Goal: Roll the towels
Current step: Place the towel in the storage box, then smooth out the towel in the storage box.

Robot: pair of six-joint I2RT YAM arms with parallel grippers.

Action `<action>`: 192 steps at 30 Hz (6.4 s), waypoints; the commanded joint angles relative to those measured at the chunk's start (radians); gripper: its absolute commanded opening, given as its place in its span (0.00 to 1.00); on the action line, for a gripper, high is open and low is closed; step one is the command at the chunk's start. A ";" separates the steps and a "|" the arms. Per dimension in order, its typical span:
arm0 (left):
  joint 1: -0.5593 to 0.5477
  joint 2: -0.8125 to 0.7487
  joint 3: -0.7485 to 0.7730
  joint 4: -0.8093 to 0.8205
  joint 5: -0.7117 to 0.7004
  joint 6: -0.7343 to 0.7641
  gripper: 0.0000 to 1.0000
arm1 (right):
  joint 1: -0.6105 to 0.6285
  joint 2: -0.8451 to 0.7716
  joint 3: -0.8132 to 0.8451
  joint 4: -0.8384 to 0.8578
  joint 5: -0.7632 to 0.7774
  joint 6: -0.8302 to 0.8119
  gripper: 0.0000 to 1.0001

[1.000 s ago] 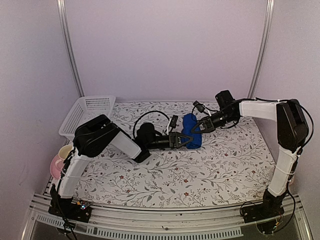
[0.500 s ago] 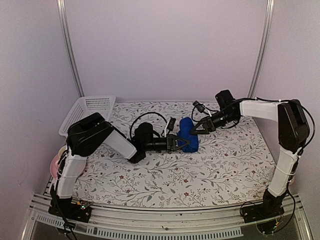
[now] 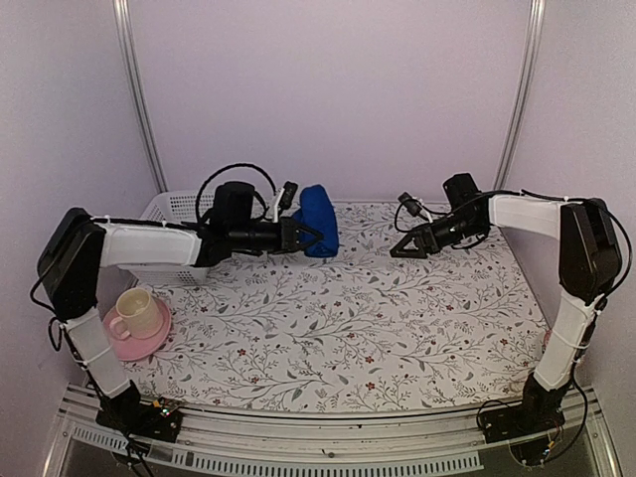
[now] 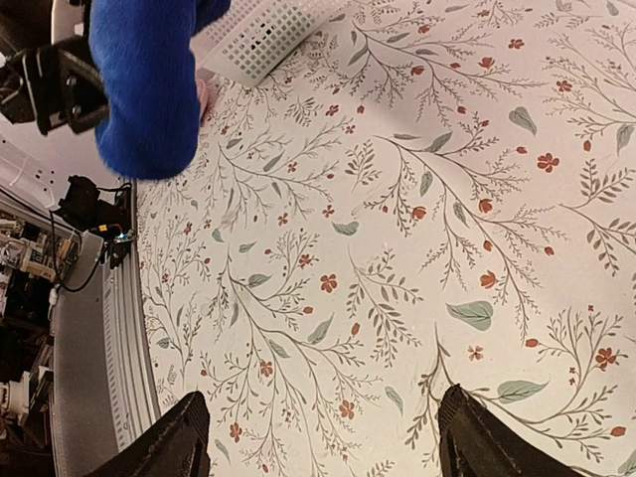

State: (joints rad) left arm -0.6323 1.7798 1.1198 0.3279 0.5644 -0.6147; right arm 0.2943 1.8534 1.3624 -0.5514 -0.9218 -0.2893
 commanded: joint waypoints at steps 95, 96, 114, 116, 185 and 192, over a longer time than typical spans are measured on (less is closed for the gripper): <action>0.848 0.135 0.576 -1.324 -0.466 0.659 0.67 | -0.033 -0.075 0.047 -0.094 -0.060 -0.086 0.80; 0.826 0.131 0.575 -1.311 -0.483 0.653 0.67 | -0.033 -0.074 0.048 -0.094 -0.061 -0.088 0.80; 0.660 0.258 0.542 -1.242 -0.668 0.533 0.62 | -0.033 -0.090 0.047 -0.096 -0.052 -0.090 0.79; 0.656 0.262 0.536 -1.234 -0.666 0.531 0.60 | -0.033 -0.089 0.047 -0.095 -0.054 -0.090 0.79; 0.694 0.239 0.315 -1.063 -0.603 0.525 0.07 | -0.033 -0.070 0.055 -0.109 -0.069 -0.103 0.78; 0.700 0.197 0.275 -1.030 -0.471 0.539 0.02 | -0.034 -0.070 0.056 -0.110 -0.071 -0.108 0.78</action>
State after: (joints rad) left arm 0.0708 1.9968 1.4353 -0.7036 -0.0574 -0.0891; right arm 0.2668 1.8015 1.3884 -0.6495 -0.9752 -0.3828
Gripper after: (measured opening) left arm 0.140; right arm 0.780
